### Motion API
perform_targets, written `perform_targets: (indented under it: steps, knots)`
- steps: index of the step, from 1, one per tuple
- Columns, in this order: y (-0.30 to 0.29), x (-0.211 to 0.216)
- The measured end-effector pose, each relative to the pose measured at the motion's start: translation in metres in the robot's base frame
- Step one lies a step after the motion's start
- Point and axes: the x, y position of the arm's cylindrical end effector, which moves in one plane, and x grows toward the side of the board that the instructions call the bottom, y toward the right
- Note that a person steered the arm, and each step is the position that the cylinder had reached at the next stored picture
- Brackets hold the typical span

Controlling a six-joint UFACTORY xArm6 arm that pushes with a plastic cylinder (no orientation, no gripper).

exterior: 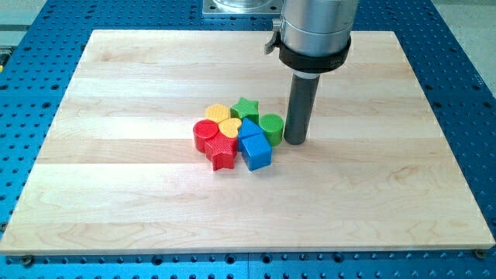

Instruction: Move the arm towards the red circle

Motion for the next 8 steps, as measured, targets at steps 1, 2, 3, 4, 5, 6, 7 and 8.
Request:
perform_targets:
  steps: [1, 2, 3, 4, 5, 6, 7, 8]
  knots:
    - [0.000, 0.000]
    - [-0.003, 0.000]
    - [-0.002, 0.005]
    - [0.018, 0.066]
    - [-0.034, 0.120]
    - [-0.101, 0.141]
    - [-0.189, 0.136]
    - [-0.258, 0.103]
